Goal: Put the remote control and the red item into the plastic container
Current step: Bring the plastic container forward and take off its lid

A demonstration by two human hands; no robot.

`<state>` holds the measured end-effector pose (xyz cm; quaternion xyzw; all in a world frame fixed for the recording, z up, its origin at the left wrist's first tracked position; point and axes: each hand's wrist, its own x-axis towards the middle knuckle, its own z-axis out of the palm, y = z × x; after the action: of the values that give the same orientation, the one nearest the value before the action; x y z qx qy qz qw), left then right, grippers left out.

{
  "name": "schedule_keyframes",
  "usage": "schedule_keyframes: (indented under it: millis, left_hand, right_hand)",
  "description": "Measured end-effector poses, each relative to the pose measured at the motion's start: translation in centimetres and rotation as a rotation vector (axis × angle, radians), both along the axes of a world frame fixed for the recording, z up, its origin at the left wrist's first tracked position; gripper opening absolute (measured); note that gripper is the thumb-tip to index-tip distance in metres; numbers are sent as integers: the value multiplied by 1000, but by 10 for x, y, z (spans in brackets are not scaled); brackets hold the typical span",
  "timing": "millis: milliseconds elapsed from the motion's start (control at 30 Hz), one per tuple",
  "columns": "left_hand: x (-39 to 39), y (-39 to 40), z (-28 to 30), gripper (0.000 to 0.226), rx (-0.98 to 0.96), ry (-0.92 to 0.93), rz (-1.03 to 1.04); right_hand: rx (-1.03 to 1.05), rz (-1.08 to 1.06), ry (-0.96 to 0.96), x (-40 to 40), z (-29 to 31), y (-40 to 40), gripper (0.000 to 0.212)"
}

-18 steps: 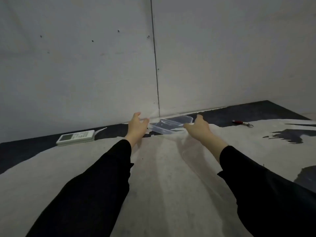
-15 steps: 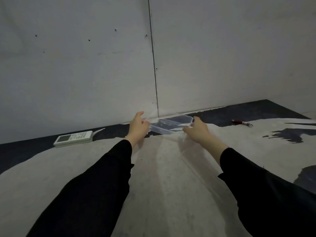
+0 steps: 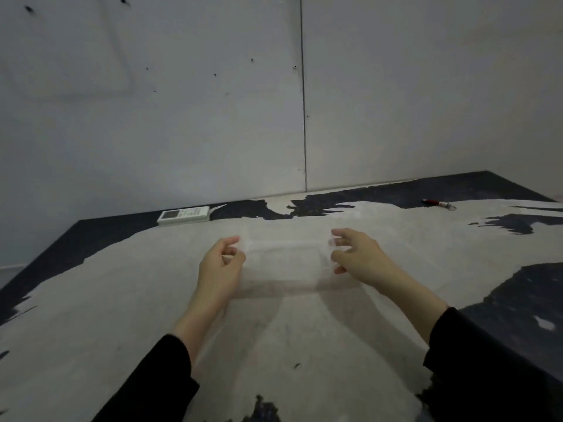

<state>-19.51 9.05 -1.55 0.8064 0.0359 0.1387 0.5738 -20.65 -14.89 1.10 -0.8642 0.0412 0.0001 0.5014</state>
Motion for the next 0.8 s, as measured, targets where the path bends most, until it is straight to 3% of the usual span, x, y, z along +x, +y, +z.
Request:
schedule_keyframes:
  millis: [333, 467, 533, 600, 700, 800]
  left_hand:
    - [-43, 22, -21, 28, -43, 46, -14]
    - [-43, 25, -16, 18, -75, 23, -43]
    - [-41, 35, -11, 13, -52, -12, -7]
    - [-40, 56, -9, 17, 161, -62, 81]
    - [-32, 96, -19, 29, 691, -69, 199]
    - [-27, 116, -29, 35, 750, 42, 203]
  right_hand:
    - [-24, 58, -9, -25, -15, 21, 42]
    - [-381, 18, -196, -12, -5, 27, 43]
    - [-435, 58, -305, 1, 11, 42, 40]
    - [-428, 146, -374, 19, 33, 68, 35]
    - [-475, 314, -385, 57, 52, 121, 32]
    - [-593, 477, -346, 107, 46, 175, 31]
